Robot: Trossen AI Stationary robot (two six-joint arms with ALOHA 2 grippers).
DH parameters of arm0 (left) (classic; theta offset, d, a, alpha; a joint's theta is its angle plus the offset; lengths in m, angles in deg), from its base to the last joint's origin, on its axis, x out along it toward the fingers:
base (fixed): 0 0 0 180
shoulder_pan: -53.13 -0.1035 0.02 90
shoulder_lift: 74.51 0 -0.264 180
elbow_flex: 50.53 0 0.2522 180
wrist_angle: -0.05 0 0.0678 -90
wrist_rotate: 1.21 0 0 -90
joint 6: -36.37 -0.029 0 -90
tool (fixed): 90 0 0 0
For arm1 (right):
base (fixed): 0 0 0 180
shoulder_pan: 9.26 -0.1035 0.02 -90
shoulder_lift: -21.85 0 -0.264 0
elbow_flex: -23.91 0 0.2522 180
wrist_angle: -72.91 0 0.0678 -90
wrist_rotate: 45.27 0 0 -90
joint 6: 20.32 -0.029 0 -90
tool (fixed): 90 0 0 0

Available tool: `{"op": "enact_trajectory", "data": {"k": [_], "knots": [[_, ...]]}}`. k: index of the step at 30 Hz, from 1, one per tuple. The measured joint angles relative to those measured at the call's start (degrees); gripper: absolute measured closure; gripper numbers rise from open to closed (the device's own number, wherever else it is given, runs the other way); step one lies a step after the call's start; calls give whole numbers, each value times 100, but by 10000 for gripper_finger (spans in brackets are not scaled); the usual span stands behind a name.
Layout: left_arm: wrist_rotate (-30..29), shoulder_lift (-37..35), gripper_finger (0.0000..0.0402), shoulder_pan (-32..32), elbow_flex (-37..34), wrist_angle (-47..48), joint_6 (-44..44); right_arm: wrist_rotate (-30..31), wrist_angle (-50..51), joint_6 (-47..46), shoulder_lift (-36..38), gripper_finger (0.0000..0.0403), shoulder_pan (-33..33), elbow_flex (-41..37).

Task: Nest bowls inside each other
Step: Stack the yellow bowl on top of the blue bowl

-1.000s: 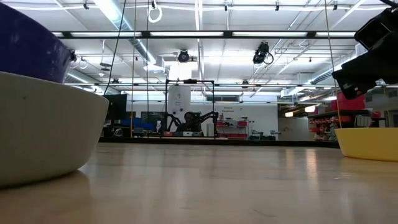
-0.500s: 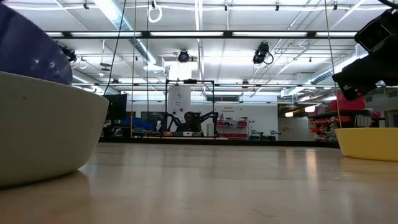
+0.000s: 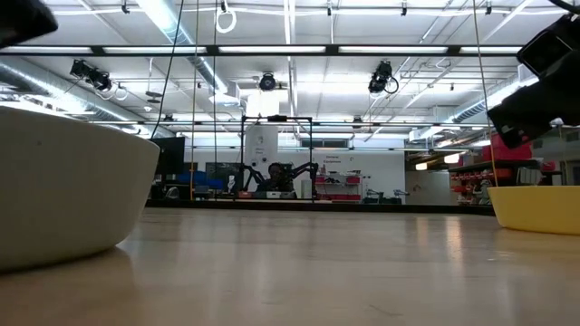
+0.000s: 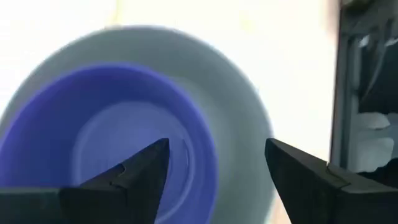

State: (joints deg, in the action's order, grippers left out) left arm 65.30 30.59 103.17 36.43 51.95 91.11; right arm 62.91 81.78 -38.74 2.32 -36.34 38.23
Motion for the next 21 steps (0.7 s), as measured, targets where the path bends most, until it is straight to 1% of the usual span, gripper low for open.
{"op": "enact_trajectory", "data": {"k": [3,5,7,9,11,14,17,21], "knots": [[-46,-7,129,4,208,17,-156,-39,-2,-36,0,297,-2,0],[-111,-9,134,7,388,287,-293,-65,1,-106,0,297,-2,0],[-365,-11,141,18,578,817,-398,-261,126,-224,-34,297,8,4],[-769,-13,146,39,674,1412,-411,-390,589,-532,-174,297,38,119],[-1147,-15,150,48,682,1771,-434,-485,1124,-872,-396,297,67,322],[-1558,-45,151,41,685,2109,-466,-537,1766,-1154,-834,297,70,796],[-1899,-46,148,22,686,2474,-472,-711,2474,-1279,-1307,297,81,1447],[-2301,-46,143,22,687,3139,-148,-957,3467,-1529,-1987,297,83,2291]]}}
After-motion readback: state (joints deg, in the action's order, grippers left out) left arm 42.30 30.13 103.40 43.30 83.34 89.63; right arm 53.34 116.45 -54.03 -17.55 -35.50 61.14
